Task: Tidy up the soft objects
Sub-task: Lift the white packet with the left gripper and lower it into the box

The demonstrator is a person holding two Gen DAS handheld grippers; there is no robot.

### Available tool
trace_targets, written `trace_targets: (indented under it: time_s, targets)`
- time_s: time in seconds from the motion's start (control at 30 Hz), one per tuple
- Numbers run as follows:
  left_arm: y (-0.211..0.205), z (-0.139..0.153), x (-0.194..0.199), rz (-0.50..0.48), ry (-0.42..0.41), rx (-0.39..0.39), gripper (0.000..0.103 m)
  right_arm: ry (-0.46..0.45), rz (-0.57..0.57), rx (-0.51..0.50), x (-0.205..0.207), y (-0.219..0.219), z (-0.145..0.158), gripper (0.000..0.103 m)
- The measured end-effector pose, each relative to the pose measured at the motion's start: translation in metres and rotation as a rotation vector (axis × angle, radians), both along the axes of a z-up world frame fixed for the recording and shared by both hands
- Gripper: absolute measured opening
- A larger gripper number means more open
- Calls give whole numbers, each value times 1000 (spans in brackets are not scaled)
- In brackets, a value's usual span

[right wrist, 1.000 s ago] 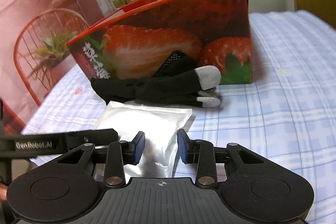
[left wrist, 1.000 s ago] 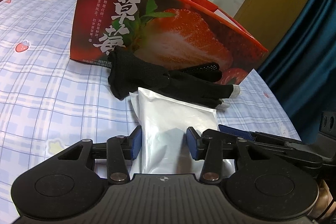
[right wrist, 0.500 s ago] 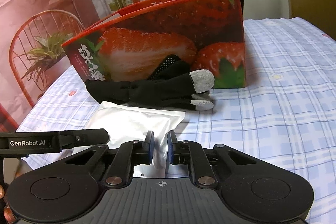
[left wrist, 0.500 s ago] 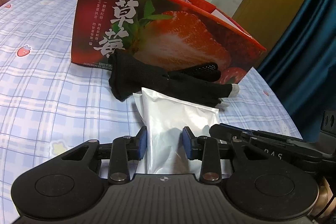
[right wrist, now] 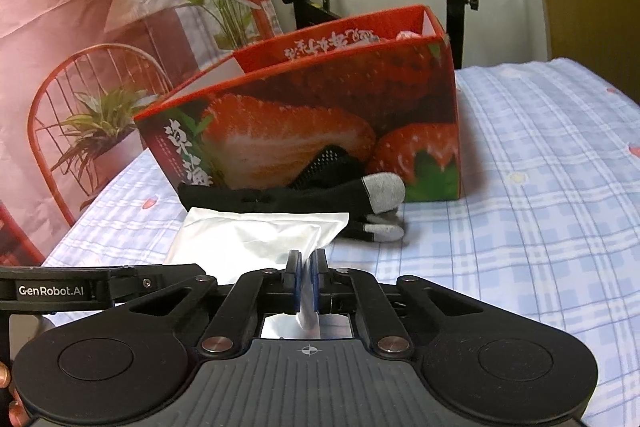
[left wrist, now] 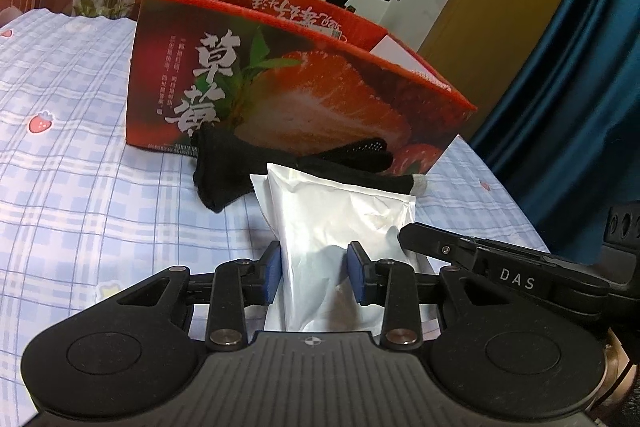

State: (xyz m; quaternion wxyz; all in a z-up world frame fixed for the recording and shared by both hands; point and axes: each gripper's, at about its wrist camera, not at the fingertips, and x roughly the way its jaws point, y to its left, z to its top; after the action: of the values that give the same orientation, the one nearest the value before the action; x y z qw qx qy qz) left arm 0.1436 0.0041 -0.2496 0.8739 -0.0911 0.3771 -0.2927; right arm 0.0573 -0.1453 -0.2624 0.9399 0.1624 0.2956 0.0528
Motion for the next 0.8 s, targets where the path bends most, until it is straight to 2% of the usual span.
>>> trace_targets:
  time_s: [0.2, 0.37, 0.63, 0.8]
  targets:
    - [5, 7, -5, 0, -14, -10, 34, -20, 1, -6, -5, 1, 6, 4]
    - [9, 24, -5, -5, -51, -30, 34, -55, 5, -10, -8, 3, 19, 4]
    - [7, 78, 12, -6, -147, -48, 34, -154, 18, -23, 2, 1, 68, 4]
    - [1, 102, 41, 10, -169, -67, 34, -195, 21, -11, 31, -8, 102, 4]
